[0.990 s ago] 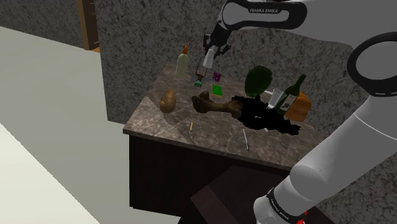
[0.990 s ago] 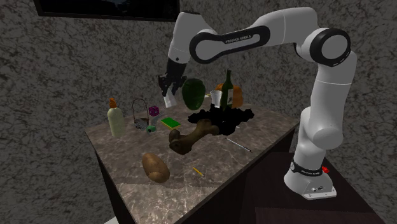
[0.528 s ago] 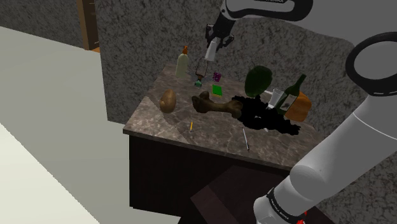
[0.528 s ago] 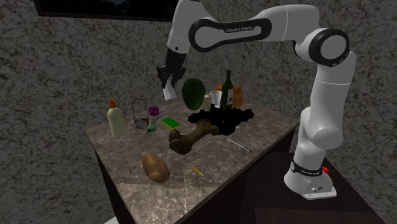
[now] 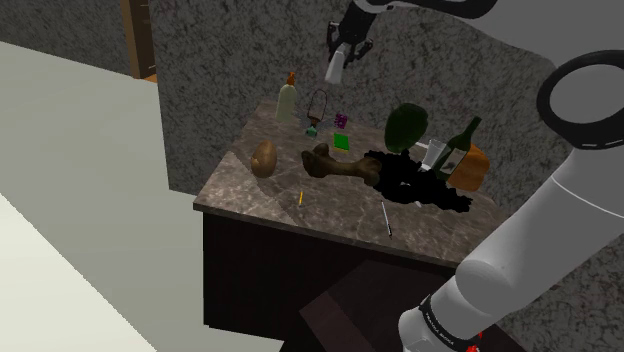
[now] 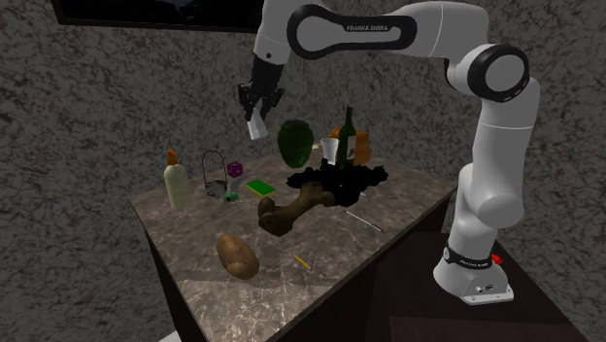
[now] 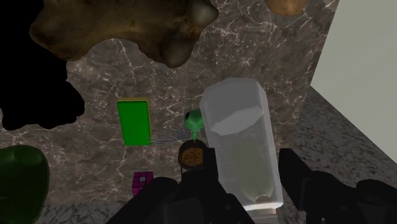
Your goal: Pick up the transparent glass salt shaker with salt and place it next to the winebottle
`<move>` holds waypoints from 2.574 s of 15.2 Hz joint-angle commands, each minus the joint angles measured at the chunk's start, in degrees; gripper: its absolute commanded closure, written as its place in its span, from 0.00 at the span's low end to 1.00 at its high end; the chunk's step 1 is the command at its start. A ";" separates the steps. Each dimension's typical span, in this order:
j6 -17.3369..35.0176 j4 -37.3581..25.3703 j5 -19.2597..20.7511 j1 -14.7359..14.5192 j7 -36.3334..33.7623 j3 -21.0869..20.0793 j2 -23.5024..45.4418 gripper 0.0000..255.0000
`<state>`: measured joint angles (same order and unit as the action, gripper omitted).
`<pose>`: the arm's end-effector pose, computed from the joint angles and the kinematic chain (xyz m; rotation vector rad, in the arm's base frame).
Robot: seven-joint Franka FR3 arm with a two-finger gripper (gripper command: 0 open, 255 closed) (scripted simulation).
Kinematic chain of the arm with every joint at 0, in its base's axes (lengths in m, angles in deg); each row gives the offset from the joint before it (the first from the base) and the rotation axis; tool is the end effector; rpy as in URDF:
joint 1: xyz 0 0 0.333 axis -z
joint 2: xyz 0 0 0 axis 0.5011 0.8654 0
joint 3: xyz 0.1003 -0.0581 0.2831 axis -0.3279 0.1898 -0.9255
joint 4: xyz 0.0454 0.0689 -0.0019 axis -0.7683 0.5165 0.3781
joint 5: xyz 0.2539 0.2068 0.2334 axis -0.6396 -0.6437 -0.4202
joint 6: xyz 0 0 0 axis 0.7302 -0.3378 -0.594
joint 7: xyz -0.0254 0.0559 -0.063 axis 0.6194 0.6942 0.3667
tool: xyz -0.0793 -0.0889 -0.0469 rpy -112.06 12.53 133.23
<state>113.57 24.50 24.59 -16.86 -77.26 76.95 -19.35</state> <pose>0.6143 -0.0559 0.6355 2.8555 -1.1220 0.5873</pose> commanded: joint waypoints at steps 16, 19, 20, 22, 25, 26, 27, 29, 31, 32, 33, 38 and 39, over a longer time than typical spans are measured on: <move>-7.42 -4.90 -3.02 3.46 7.25 2.69 -3.31 1.00; -6.35 -0.63 -4.79 5.41 11.30 4.85 -6.83 1.00; -6.08 0.59 -5.31 6.01 12.67 5.60 -7.86 1.00; -5.66 2.74 -6.27 7.17 15.43 7.16 -9.73 1.00; -5.29 5.33 -7.53 8.79 19.60 9.62 -12.04 1.00; -5.22 6.03 -7.90 9.30 21.00 10.47 -12.69 1.00; -5.18 6.65 -8.26 9.80 22.40 11.34 -13.27 1.00; -5.18 7.66 -8.93 10.80 25.21 13.08 -14.26 1.00; -5.26 8.37 -9.56 11.77 28.05 14.88 -15.00 1.00; -5.34 8.62 -9.86 12.26 29.47 15.78 -15.28 1.00; -5.43 8.79 -10.16 12.73 30.90 16.71 -15.49 1.00; -6.20 8.57 -11.74 15.07 38.12 21.46 -15.63 1.00; -6.41 8.30 -12.09 15.55 39.59 22.43 -15.47 1.00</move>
<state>107.45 33.24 12.86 -1.75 -39.13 98.44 -35.05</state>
